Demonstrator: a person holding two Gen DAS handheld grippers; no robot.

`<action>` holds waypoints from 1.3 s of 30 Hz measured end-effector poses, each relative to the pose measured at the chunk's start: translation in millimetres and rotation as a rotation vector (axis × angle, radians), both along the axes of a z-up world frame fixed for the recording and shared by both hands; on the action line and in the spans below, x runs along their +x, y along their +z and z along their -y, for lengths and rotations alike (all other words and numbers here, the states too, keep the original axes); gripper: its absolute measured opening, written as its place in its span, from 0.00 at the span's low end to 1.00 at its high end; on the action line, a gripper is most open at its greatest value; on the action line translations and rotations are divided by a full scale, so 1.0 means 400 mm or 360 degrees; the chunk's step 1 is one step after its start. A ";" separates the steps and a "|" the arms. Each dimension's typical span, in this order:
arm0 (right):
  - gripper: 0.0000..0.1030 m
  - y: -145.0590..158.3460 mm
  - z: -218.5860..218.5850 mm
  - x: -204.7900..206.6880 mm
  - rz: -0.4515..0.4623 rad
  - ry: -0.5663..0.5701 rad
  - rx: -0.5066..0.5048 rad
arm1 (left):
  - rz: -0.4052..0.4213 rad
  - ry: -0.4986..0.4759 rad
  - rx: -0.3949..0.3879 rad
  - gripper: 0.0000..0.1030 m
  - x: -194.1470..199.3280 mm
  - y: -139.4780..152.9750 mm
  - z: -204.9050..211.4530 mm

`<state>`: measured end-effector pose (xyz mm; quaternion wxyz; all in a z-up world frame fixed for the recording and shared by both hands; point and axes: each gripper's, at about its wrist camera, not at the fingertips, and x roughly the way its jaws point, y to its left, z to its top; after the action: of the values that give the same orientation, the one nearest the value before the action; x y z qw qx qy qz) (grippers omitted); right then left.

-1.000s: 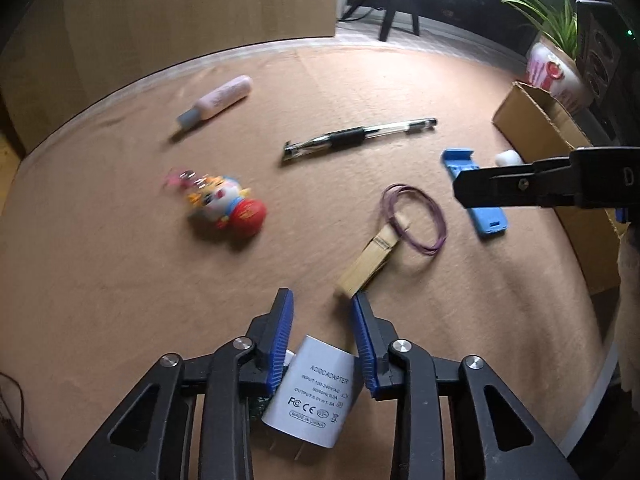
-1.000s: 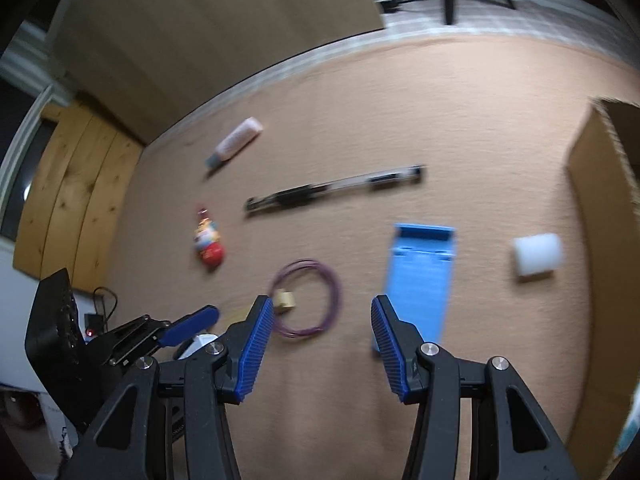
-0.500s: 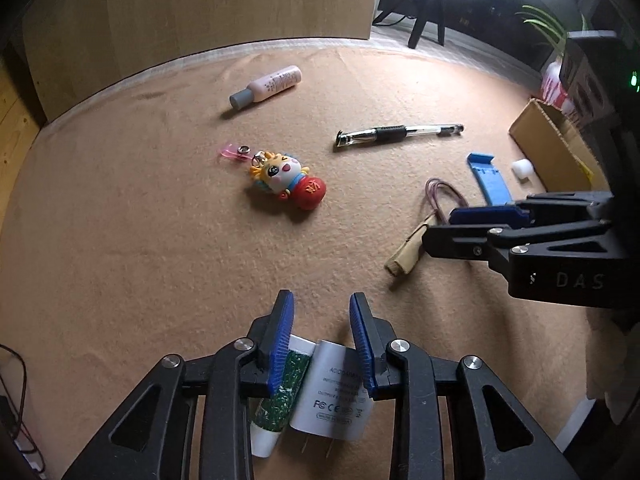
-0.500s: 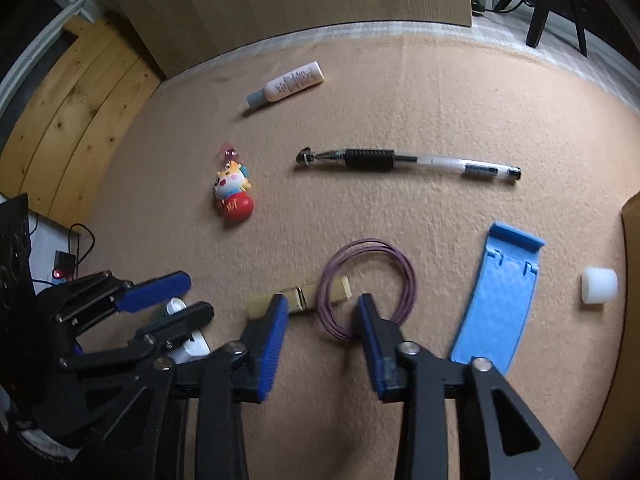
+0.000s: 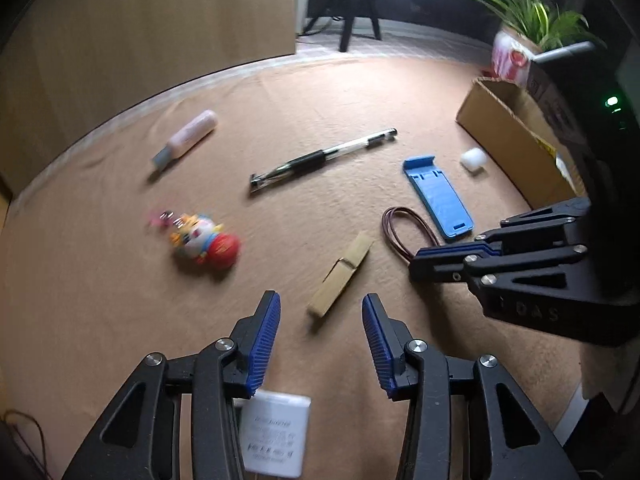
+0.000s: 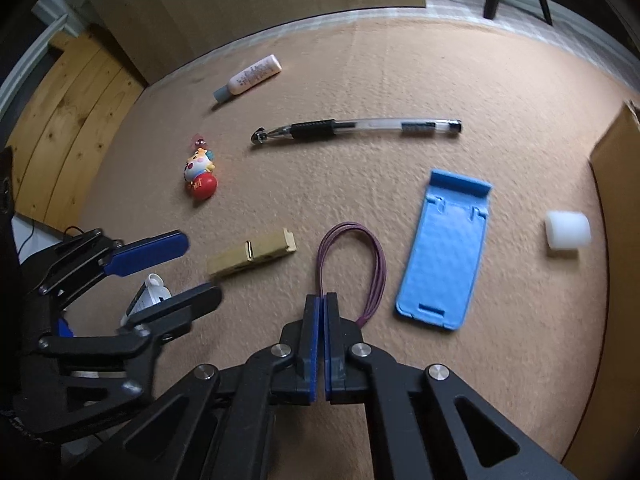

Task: Organize objects
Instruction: 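Grasp the wooden clothespin with the left tool while the right tool lifts the purple cable, then carry the clothespin and cable into the box and open both tools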

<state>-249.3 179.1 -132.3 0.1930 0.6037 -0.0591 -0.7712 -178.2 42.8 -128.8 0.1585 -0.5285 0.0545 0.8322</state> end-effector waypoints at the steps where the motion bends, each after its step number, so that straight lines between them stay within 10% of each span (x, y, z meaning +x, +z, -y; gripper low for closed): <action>1: 0.02 0.000 -0.005 0.000 0.0006 -0.0010 -0.0011 | 0.0009 -0.0008 -0.0007 0.45 -0.004 -0.006 -0.007; 12: 0.02 0.037 -0.042 0.029 0.0010 -0.0099 -0.0179 | 0.0094 0.0041 0.0089 0.14 -0.028 -0.045 -0.012; 26: 0.02 0.188 -0.203 0.113 -0.0145 -0.0281 -0.0390 | 0.0054 0.0187 0.0351 0.12 0.013 0.038 0.009; 39: 0.02 0.301 -0.485 0.216 -0.0402 -0.0650 -0.0180 | -0.0069 -0.0060 0.0445 0.12 -0.022 0.164 -0.223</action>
<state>-162.9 373.2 -11.8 0.0722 0.4663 -0.1984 -0.8590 -187.2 131.8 -63.3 0.2450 -0.4819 -0.0485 0.8399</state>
